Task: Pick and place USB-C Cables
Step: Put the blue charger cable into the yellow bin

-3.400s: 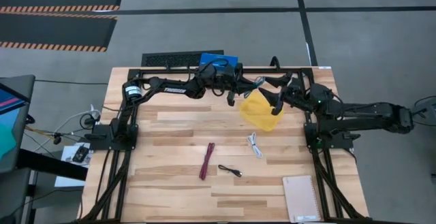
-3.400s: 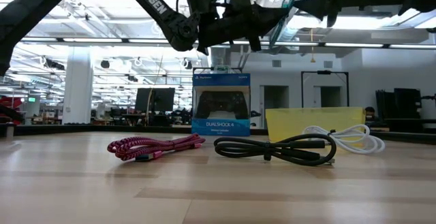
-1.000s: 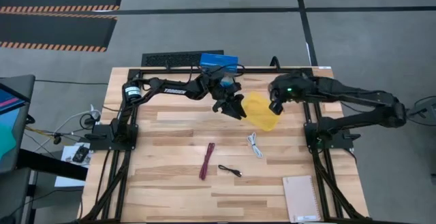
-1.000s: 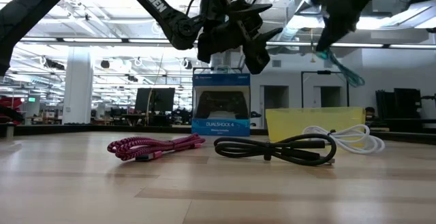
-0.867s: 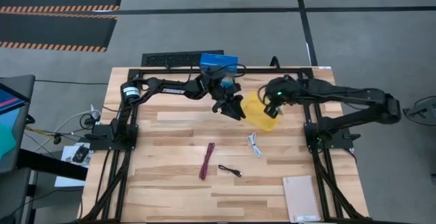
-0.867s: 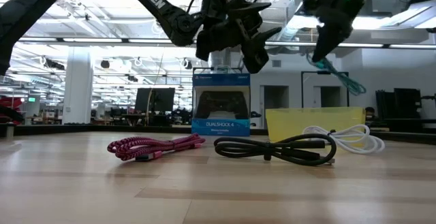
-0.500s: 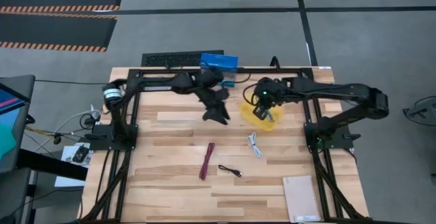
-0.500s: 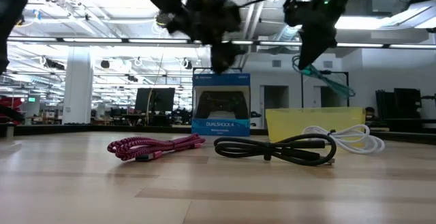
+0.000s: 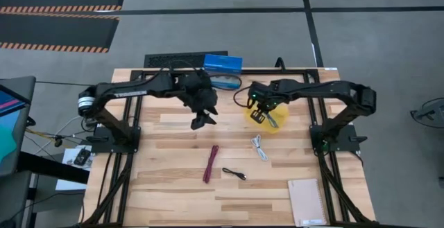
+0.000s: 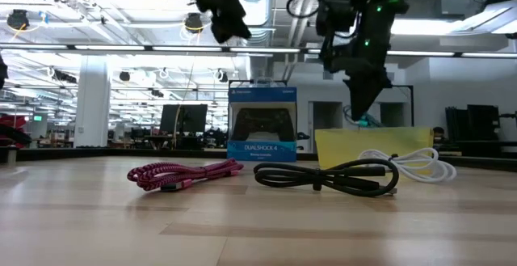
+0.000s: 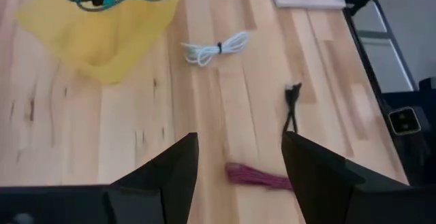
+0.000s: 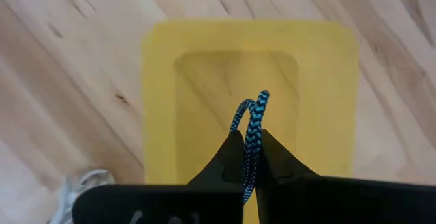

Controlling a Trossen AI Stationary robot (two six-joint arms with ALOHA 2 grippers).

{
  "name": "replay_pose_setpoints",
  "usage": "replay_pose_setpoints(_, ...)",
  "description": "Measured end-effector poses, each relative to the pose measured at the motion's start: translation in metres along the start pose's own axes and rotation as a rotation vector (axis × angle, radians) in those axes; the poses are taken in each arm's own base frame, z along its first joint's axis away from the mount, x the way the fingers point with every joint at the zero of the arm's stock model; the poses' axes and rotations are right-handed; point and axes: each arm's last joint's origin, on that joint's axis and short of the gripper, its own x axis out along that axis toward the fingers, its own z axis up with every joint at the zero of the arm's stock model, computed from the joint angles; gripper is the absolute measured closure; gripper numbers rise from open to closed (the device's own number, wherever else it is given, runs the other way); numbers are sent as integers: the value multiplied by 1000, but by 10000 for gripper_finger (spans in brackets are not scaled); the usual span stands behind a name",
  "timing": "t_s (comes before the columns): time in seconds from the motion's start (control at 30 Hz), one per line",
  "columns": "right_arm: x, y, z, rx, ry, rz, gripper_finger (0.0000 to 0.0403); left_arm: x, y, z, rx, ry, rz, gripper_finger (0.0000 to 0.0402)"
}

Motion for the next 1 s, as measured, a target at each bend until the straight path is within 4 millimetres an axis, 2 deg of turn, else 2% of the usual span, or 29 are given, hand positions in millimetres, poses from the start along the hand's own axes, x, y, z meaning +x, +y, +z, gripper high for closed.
replay_pose_setpoints(0.23, 20, -6, 3, 0, 74, -31, 389, -21, -20, 2, 35, -47, 36, 203)
replay_pose_setpoints(0.57, 60, -6, 6, -7, 169, -58, 381, -24, -31, -3, 38, 2, 43, 203)
replay_pose_setpoints(1.0, 76, -1, 10, -21, 166, -5, 347, -24, -30, -4, 37, 18, 60, 203)
